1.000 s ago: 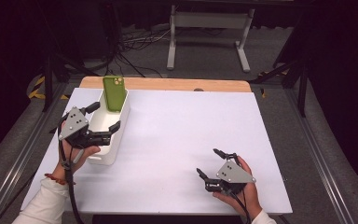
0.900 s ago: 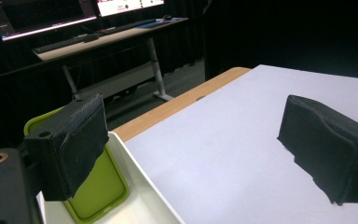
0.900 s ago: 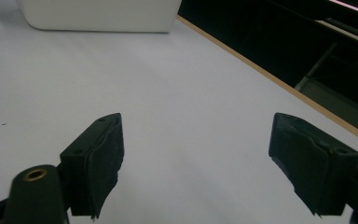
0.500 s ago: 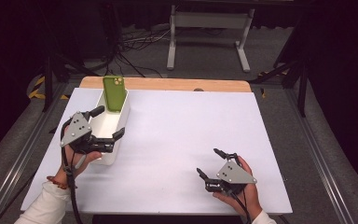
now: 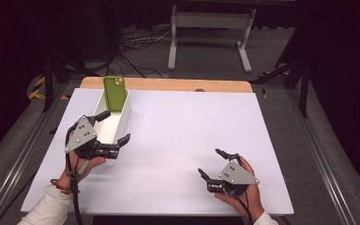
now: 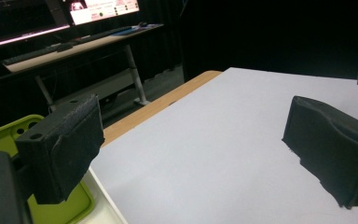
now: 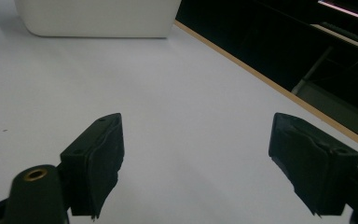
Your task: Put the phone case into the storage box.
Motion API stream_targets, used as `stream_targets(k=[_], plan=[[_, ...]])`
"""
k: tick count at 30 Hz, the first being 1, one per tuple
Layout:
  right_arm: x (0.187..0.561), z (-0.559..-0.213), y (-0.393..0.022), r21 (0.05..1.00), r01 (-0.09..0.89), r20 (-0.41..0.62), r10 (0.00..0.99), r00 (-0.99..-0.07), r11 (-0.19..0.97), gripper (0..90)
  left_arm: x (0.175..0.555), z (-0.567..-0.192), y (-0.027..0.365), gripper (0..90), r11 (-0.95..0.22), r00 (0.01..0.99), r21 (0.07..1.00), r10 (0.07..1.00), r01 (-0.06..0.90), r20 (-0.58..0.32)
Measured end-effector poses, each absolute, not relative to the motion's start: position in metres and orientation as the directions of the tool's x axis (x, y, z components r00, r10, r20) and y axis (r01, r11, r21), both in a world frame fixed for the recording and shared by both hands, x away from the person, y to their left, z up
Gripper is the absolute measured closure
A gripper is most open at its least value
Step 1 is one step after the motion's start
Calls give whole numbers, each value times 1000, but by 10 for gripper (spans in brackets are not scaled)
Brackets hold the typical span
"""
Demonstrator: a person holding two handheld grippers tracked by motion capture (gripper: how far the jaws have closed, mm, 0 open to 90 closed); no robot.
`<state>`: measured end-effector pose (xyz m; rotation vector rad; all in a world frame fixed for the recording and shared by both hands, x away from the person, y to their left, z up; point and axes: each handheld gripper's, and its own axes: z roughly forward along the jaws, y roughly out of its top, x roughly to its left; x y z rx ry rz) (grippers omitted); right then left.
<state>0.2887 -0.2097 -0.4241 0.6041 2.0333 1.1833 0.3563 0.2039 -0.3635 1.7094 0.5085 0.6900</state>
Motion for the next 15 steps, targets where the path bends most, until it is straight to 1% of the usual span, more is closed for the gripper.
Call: stream_targets(k=[12, 15], plan=[[287, -422, -211, 882, 38, -336, 685, -646, 469, 193, 349, -369, 192, 51, -260, 766, 965, 614, -30, 189], [287, -421, -211, 882, 37, -337, 685, -646, 469, 193, 346, -370, 189, 51, -269, 765, 963, 616, -24, 191]])
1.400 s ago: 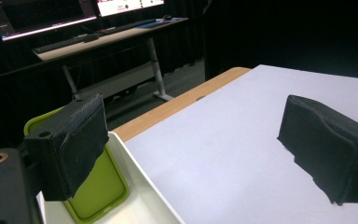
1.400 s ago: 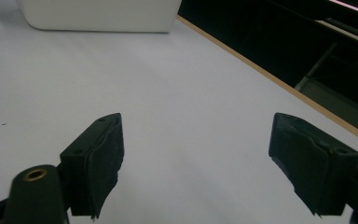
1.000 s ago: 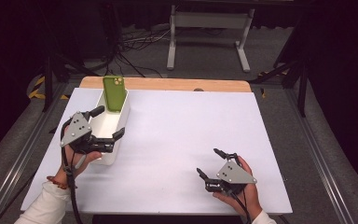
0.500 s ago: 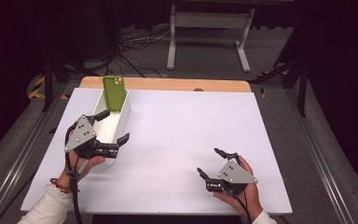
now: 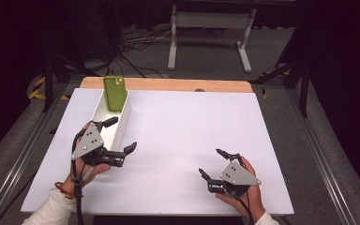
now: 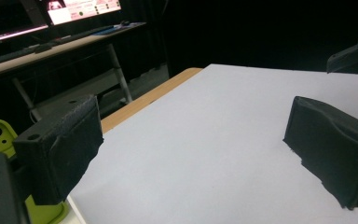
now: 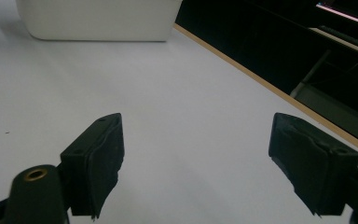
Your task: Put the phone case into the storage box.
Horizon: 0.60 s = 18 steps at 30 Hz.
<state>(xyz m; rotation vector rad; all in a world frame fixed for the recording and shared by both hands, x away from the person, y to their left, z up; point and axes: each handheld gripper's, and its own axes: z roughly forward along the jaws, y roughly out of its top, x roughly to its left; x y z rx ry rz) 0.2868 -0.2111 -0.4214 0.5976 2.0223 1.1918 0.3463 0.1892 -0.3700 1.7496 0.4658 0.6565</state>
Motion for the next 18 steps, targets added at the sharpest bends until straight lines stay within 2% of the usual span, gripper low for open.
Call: stream_targets(k=[18], plan=[[284, -419, -212, 883, 27, -343, 682, -646, 470, 193, 332, -375, 183, 51, -278, 784, 959, 583, -55, 214]])
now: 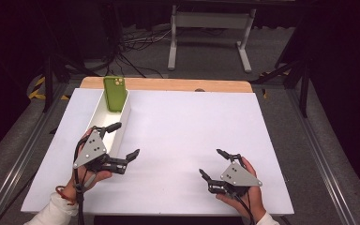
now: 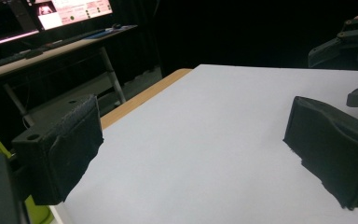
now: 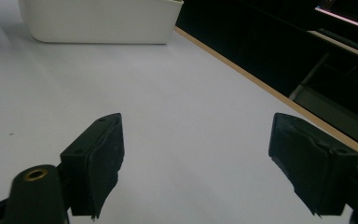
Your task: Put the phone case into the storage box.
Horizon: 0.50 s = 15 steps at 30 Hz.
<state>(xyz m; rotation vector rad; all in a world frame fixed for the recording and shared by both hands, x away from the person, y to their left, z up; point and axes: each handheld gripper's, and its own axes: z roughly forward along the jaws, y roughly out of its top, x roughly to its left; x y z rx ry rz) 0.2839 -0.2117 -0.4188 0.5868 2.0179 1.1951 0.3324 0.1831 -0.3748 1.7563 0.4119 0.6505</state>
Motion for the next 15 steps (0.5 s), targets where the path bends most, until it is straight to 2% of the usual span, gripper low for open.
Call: stream_targets(k=[15], plan=[[282, -419, -210, 882, 23, -344, 675, -653, 471, 192, 321, -385, 176, 53, -279, 798, 959, 566, -52, 208]])
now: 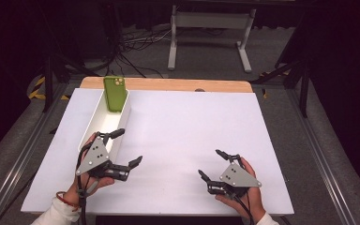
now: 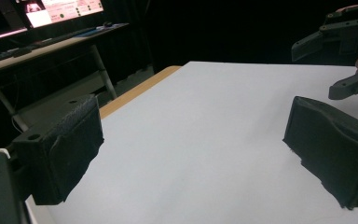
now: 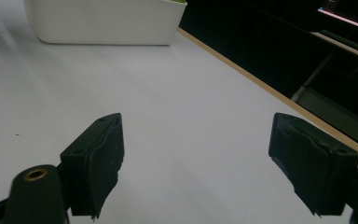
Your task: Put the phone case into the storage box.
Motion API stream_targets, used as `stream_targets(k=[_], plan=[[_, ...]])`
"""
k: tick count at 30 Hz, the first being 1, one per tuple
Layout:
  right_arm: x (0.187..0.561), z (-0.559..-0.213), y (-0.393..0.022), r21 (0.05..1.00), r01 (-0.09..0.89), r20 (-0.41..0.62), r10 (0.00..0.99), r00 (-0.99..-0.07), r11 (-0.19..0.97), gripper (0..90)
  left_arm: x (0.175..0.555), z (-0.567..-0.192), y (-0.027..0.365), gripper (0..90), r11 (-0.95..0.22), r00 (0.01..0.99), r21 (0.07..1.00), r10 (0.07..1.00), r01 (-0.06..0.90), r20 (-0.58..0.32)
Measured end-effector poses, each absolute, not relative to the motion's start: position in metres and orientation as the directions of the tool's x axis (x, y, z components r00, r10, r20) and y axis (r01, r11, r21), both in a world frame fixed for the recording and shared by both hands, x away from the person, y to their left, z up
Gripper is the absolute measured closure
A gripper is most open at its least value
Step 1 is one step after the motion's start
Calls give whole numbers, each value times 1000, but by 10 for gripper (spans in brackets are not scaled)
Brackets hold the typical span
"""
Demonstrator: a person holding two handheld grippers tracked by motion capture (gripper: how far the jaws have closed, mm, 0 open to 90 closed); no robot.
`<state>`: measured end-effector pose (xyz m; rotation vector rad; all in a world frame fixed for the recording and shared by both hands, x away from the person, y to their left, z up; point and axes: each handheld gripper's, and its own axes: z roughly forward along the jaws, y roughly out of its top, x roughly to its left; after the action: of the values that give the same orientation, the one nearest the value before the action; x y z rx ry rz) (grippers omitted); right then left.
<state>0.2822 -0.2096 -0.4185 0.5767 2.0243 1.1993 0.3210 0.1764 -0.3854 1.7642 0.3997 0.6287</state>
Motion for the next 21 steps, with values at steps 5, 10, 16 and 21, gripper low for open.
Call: stream_targets(k=[5, 10, 16, 21], plan=[[282, -418, -209, 881, 21, -345, 672, -656, 473, 193, 318, -389, 176, 53, -282, 802, 958, 560, -52, 208], [281, -418, -209, 881, 19, -344, 670, -658, 472, 192, 316, -393, 175, 56, -286, 795, 957, 567, -58, 217], [280, -417, -209, 883, 17, -345, 671, -656, 470, 192, 313, -398, 179, 59, -289, 793, 955, 567, -59, 221], [280, -417, -209, 886, 18, -340, 674, -656, 464, 188, 310, -406, 179, 55, -295, 808, 955, 554, -34, 200]])
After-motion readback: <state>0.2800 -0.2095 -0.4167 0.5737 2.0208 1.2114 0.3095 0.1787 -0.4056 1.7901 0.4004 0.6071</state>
